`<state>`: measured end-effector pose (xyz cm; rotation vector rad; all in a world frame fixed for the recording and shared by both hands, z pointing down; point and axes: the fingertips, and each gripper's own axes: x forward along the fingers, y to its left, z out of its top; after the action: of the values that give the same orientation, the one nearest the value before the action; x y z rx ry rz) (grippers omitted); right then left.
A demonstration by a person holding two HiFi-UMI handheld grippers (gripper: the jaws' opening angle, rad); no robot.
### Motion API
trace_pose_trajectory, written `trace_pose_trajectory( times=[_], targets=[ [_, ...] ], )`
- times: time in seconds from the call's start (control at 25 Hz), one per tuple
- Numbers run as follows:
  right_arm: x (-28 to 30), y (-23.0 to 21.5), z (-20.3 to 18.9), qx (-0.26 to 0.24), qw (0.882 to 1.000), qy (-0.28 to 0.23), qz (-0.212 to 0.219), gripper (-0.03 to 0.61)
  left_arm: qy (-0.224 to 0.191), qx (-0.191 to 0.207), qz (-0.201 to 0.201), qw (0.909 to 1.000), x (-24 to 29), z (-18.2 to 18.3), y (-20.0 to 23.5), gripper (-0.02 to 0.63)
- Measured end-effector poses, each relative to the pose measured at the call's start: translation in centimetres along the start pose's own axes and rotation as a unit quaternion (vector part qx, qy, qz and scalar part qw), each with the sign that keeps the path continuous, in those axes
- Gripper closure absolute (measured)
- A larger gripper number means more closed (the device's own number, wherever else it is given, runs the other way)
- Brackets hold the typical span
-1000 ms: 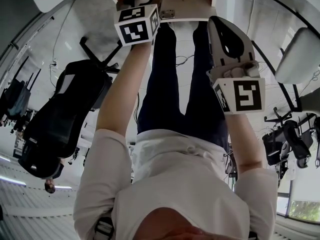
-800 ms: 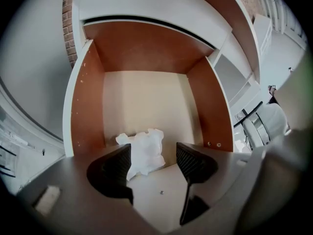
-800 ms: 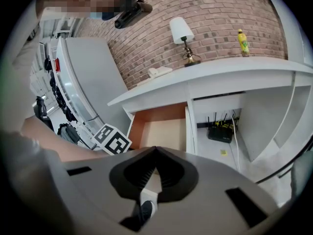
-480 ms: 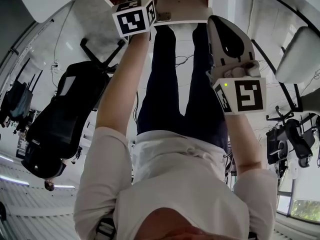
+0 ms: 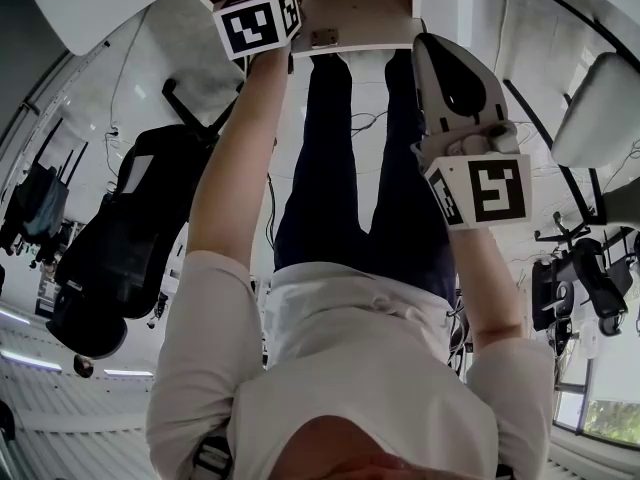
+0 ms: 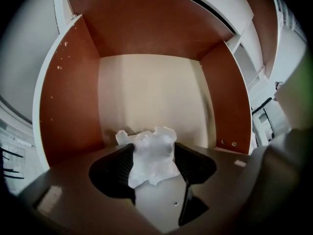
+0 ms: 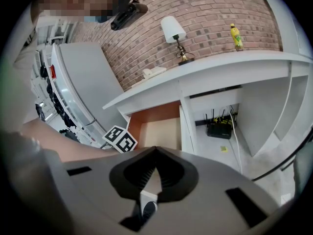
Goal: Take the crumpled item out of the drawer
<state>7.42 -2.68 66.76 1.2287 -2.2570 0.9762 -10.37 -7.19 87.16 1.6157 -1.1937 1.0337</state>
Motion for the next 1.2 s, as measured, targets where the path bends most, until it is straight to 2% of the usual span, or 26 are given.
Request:
trace_pose_trajectory(
  times=[0.48, 0.76, 0.88, 1.0, 1.12, 1.2],
  targets=[
    [0.0, -0.2, -0.4, 0.008, 1.0, 0.006, 0.005, 0.572, 0.02, 0.017, 0.021, 0.9994, 1.4, -0.3, 0.6, 0.401],
    [-0.1, 0.1, -0.7, 0.008, 1.0, 0.005, 0.008, 0.572, 0.02, 0.01, 0.008, 0.9997, 1.3, -0.6, 0.7, 0.461],
    [-0.2, 0.2, -0.8, 0.007, 1.0, 0.006, 0.009, 0.572, 0.016, 0.001, -0.002, 0.9999, 1.2, -0.6, 0.7, 0.49],
    [-0.3, 0.1, -0.8, 0.006, 1.0, 0.007, 0.009, 0.572, 0.007, -0.02, -0.016, 0.9997, 0.9, -0.5, 0.6, 0.52],
    [-0.4, 0.1, -0.9, 0.004, 1.0, 0.007, 0.008, 0.572, -0.005, -0.043, -0.03, 0.9986, 0.3, -0.5, 0.6, 0.579],
    [-0.5, 0.0, -0.9, 0.003, 1.0, 0.007, 0.007, 0.572, -0.009, -0.051, -0.033, 0.9981, 0.1, -0.5, 0.6, 0.589]
  ],
)
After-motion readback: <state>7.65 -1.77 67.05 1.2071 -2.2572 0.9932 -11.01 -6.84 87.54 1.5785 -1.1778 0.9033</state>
